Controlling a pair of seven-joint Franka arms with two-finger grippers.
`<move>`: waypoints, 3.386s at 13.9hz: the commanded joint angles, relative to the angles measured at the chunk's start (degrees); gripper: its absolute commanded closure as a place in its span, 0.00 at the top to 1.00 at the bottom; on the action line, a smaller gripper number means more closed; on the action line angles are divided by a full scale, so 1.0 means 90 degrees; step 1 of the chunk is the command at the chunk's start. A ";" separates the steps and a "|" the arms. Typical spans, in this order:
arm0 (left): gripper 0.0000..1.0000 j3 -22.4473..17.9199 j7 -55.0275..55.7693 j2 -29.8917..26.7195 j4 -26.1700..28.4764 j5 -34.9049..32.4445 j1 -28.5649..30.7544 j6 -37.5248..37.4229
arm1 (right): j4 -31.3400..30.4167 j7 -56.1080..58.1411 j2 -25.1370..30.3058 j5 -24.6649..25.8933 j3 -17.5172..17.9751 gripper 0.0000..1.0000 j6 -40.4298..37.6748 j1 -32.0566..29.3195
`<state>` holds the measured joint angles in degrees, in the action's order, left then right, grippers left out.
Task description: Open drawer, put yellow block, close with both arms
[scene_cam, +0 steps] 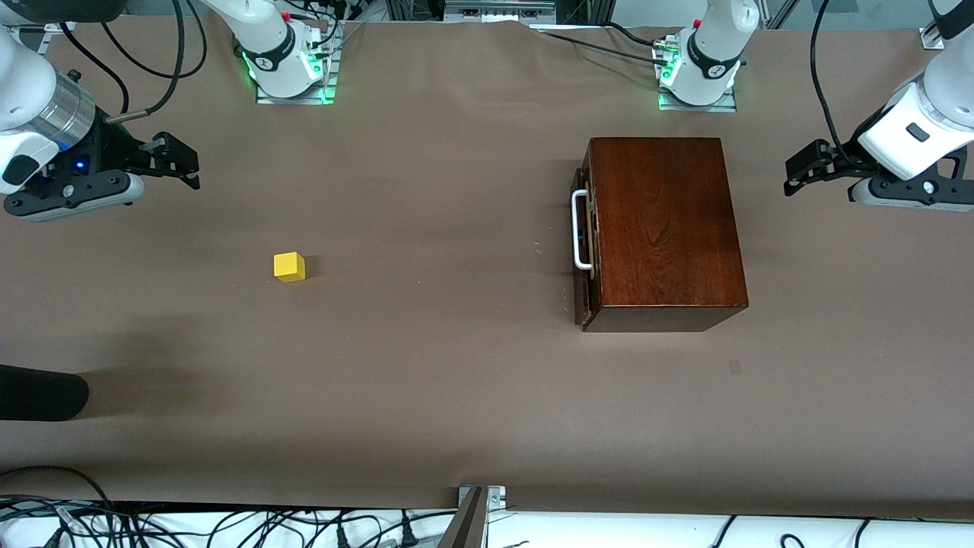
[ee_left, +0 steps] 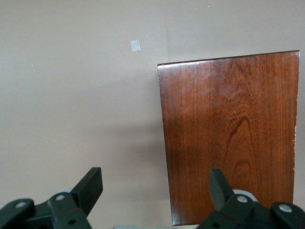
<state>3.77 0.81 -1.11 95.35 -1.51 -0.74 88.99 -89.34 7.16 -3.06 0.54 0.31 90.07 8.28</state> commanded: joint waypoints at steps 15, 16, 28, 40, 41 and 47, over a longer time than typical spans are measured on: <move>1.00 0.0117 0.0056 0.0309 -0.0467 0.0158 -0.0026 -0.0502 | 0.0142 0.0035 -0.0022 0.0018 0.0044 1.00 -0.0047 -0.0051; 1.00 0.0195 0.0046 0.0309 -0.0477 0.0158 -0.0026 -0.0619 | 0.0122 0.0044 -0.0031 0.0028 0.0044 1.00 -0.0047 -0.0051; 1.00 0.1463 0.0863 0.0981 -0.0457 0.0071 -0.0172 -0.0163 | 0.0142 -0.0004 -0.0041 0.0067 0.0034 1.00 0.0089 -0.0080; 1.00 0.1886 0.5121 0.2574 -0.0350 -0.1442 -0.2377 0.1147 | 0.0142 -0.0287 -0.0041 0.0067 0.0034 1.00 0.0109 -0.0080; 1.00 0.1886 0.5366 0.2681 -0.0350 -0.1588 -0.2524 0.1157 | 0.0142 -0.0249 -0.0041 0.0096 0.0034 1.00 0.0080 -0.0080; 1.00 0.1876 0.5837 0.2878 0.0245 -0.2156 -0.2633 0.1879 | -0.0364 0.0015 -0.0070 0.0057 -0.0044 1.00 0.0136 -0.0090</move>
<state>20.79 52.10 25.48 95.12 -18.58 -24.46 103.88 -90.00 6.19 -3.46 0.78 -0.32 89.05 8.08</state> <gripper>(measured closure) 0.000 0.000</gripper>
